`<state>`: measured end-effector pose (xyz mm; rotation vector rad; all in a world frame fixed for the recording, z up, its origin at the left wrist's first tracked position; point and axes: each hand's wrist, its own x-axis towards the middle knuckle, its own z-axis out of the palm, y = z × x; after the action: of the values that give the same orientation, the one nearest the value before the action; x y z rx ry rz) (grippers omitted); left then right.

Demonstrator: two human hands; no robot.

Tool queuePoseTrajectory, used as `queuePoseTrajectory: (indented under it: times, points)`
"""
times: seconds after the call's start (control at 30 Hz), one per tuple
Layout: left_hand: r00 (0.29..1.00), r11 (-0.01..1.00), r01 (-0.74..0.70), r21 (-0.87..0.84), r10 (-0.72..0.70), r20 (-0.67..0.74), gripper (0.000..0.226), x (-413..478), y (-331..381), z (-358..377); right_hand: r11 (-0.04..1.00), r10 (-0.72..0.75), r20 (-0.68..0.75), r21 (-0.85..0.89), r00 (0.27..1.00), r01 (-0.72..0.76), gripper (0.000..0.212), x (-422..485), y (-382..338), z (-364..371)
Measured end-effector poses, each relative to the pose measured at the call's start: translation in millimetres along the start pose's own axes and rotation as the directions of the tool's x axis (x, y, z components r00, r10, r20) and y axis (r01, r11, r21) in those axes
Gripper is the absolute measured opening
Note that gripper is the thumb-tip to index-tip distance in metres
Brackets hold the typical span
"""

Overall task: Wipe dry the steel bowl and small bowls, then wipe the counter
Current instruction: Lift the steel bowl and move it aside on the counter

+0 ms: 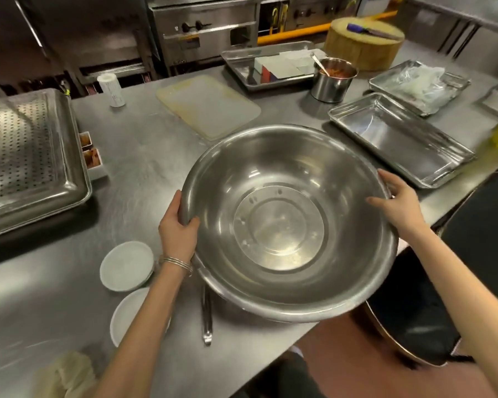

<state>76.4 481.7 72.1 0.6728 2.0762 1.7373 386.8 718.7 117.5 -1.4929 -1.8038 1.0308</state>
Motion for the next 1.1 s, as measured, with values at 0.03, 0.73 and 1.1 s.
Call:
queuePoseTrajectory:
  times: [0.03,0.73,1.1]
  points:
    - [1.000,1.000,0.003,0.000,-0.003,-0.013,0.064,10,0,11,1.000,0.001,0.013,0.006,1.000,-0.001,0.070,19,0,1]
    - [0.936,0.971,0.199,0.135,-0.147,-0.321,0.061,134,-13,180,0.997,-0.084,0.330,0.025,0.940,0.080,0.072,318,17,71]
    - [0.918,0.959,0.248,0.139,-0.187,-0.349,0.061,138,-31,209,0.995,-0.088,0.342,-0.016,0.935,0.099,0.067,349,32,81]
